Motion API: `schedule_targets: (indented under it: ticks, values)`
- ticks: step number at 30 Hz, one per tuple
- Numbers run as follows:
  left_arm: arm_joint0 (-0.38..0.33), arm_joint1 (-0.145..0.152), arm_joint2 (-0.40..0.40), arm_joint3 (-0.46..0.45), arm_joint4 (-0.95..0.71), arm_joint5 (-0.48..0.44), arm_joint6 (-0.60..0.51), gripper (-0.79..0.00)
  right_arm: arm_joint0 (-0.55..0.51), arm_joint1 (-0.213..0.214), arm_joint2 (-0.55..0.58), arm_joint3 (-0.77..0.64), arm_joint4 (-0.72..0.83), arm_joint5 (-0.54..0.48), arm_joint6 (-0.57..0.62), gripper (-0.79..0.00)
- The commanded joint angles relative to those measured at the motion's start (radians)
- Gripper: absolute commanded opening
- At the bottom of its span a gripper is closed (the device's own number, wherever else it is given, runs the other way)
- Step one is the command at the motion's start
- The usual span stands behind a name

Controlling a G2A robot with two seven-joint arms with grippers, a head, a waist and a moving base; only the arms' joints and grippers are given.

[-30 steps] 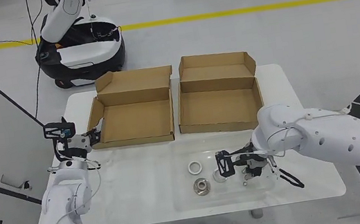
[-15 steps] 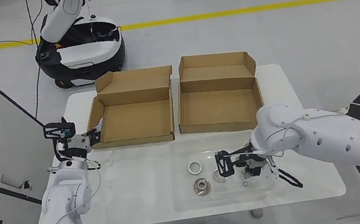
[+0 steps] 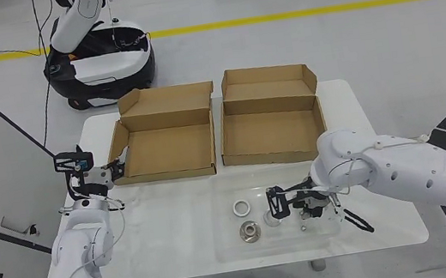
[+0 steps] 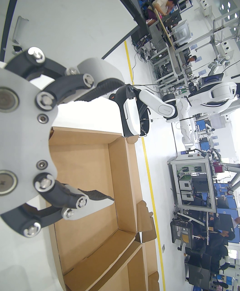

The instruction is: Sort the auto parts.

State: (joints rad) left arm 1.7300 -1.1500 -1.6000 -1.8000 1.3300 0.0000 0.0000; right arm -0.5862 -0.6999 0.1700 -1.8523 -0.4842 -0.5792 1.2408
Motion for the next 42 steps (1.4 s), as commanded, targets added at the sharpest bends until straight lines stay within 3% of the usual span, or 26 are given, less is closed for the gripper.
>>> schedule_targets:
  ticks: [1,5,7,8,9,24,42]
  values:
    - [0.000,0.000,0.000,0.000,0.000,0.000,0.000,0.000,0.000,0.000,0.000,0.001,0.000,0.000,0.000,-0.551]
    - [0.000,0.000,0.000,0.000,0.000,0.000,0.000,0.000,0.000,0.000,0.000,0.004,0.000,0.001,0.001,-0.606]
    - [0.000,0.000,0.000,0.000,0.000,0.000,0.000,0.000,0.000,-0.001,0.000,0.004,0.000,0.001,0.001,-0.680]
    - [0.000,0.000,0.000,0.000,0.000,0.000,0.000,0.000,-0.001,-0.001,0.000,0.005,0.000,0.001,0.001,-0.779]
    - [0.000,0.000,0.000,0.000,0.000,0.000,0.000,0.000,-0.001,-0.002,0.000,0.005,0.000,0.001,0.001,-0.785]
    - [0.000,0.000,0.000,0.000,0.000,0.000,0.000,0.000,0.054,0.001,0.025,-0.016,0.081,0.024,0.024,-0.785]
    - [0.000,0.000,0.000,0.000,0.000,0.000,0.000,0.000,0.166,0.044,0.073,-0.103,0.242,0.047,0.047,-0.785]
